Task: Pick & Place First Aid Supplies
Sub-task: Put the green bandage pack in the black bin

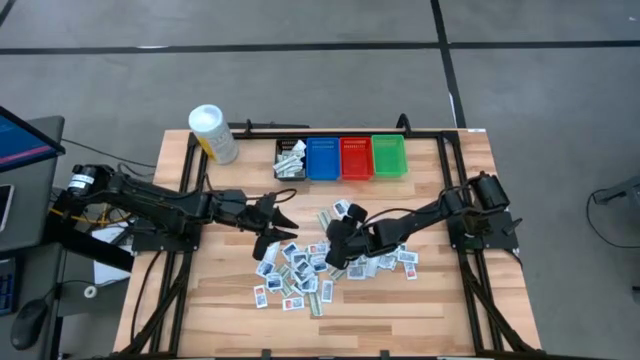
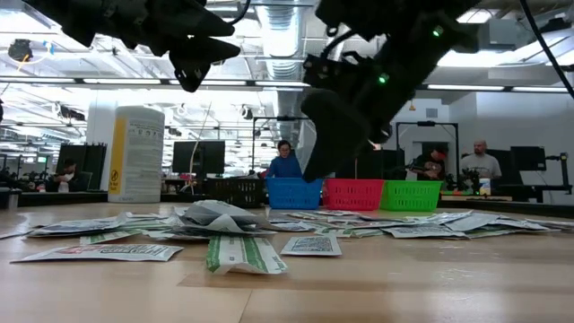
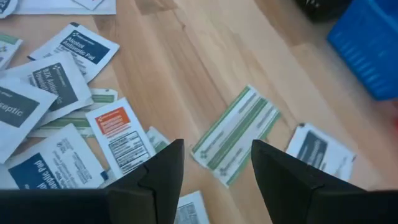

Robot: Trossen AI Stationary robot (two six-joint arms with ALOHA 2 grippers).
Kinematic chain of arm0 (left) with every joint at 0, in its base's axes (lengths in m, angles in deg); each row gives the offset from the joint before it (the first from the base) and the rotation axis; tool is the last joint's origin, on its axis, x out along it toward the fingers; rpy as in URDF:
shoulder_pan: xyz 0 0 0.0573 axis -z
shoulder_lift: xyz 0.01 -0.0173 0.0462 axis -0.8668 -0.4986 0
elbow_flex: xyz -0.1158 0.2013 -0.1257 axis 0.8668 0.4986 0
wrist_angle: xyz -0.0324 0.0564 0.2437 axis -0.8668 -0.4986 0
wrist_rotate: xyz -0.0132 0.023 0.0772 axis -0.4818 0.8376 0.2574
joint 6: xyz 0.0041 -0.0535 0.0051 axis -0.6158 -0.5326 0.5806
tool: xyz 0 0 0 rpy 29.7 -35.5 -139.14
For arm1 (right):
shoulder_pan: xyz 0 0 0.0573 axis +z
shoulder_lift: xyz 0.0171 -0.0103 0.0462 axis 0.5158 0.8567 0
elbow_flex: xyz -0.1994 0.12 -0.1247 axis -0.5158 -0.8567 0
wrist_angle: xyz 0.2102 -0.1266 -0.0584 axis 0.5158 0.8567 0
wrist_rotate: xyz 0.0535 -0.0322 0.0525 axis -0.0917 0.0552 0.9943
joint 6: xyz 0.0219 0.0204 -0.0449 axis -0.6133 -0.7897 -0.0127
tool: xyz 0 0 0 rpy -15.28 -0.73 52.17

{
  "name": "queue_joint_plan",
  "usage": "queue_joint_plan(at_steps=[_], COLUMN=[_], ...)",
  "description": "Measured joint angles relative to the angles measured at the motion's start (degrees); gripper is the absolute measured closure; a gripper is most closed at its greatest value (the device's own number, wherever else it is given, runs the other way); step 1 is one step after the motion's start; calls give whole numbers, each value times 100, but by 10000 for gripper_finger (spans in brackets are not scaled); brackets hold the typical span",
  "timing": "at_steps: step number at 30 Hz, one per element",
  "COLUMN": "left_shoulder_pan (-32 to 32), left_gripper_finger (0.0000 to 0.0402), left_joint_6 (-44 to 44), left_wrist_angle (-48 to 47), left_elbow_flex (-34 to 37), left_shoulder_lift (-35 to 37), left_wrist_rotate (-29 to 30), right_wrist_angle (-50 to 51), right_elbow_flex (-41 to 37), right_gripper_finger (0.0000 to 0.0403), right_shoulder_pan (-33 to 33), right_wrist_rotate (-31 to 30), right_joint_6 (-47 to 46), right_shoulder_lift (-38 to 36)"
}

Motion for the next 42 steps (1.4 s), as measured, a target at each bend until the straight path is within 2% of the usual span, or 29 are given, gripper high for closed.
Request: queue_joint_plan(at_steps=[3,10,26,30,33,37,42], left_shoulder_pan=[-2,-2,-2,-2,-2,-2,-2], left_gripper_finger=[270,270,270,270,270,270,270], left_joint_6=[1,2,18,20,20,4,-140], left_wrist_angle=[0,0,2,0,0,-2,12], left_elbow_flex=[0,0,2,4,4,13,88], left_shoulder_lift=[0,-2,-4,-4,-7,-7,-7], left_wrist_rotate=[11,137,153,196,262,262,262], right_wrist_angle=[-149,-1010,-1385,-1572,-1853,-2096,-2148], right_elbow_flex=[-159,-523,-538,-543,-523,-447,-451], right_gripper_finger=[221,226,258,265,268,270,269], right_shoulder_pan=[4,-58,-474,-478,-450,-378,-270], right_wrist_rotate=[40,554,588,603,865,953,1024], right_joint_6=[-247,-337,-337,-337,-396,-847,-1113], right_shoulder_lift=[0,0,1,261,641,1029,1163])
